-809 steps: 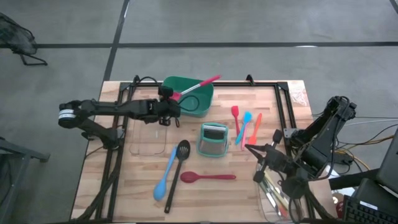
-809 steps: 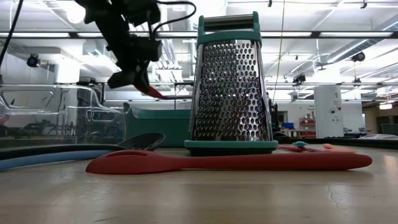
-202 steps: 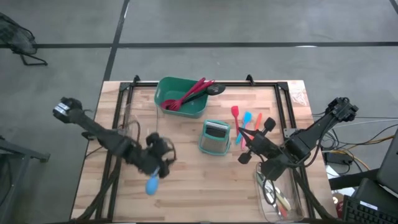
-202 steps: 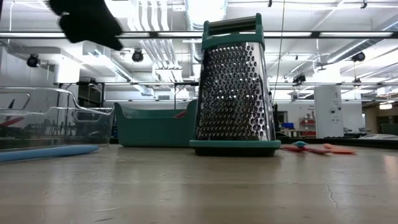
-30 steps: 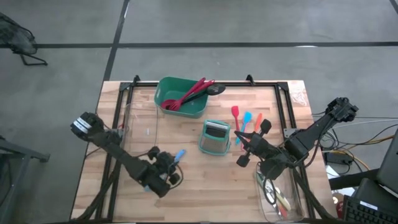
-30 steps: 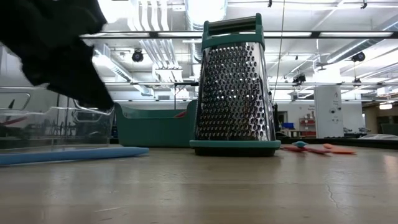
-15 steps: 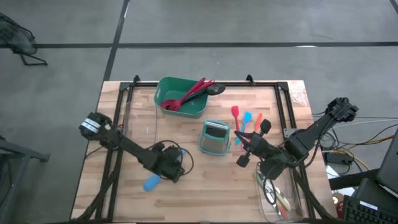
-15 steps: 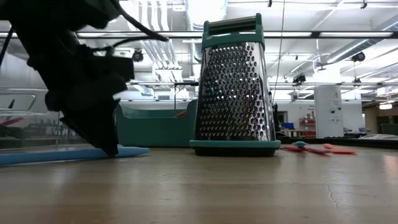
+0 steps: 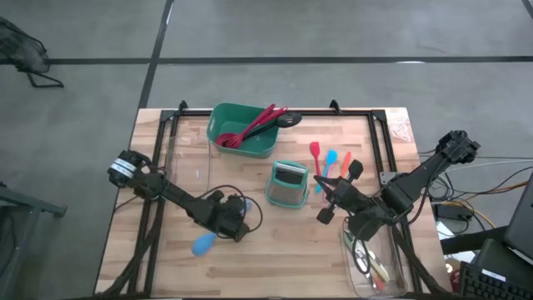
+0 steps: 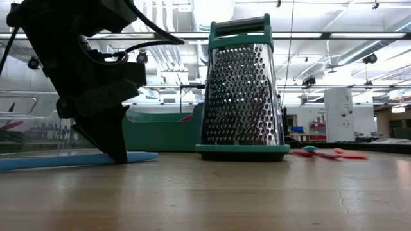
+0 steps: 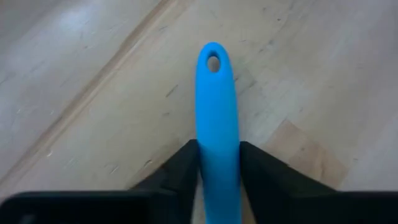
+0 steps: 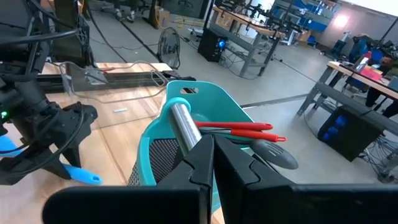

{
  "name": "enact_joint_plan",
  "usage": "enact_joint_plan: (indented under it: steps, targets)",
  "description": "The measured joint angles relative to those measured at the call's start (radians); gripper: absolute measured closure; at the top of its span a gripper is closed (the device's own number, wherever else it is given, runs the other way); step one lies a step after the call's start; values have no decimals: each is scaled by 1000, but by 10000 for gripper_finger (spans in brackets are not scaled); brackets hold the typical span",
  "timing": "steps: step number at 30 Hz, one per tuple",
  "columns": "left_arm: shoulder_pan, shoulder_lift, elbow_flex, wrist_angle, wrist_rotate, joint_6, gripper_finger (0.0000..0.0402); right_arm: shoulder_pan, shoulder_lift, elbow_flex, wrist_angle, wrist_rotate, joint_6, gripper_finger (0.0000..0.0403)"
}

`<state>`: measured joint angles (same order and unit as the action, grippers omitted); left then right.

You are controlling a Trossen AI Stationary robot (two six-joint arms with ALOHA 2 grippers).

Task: Pick & Place Kitchen Items
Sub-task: Put the blue spoon into the green bin

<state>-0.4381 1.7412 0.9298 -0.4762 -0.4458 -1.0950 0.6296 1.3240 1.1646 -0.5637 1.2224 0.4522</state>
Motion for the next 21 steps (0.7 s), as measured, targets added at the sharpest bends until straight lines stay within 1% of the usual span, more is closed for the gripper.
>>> enact_joint_plan:
  steps: [1,2,11,17,21]
  targets:
    - [1,0,0,0,0,6,311,0,0,0,0,0,0,394]
    - [3,0,0,0,-1,12,323,0,0,0,0,0,0,394]
    - [4,-19,23,6,9,55,324,0,0,0,1,0,0,394]
    - [3,-75,95,-4,-8,146,324,0,0,0,0,0,0,394]
    - [3,-115,174,-86,-26,201,324,0,0,-1,-1,0,0,394]
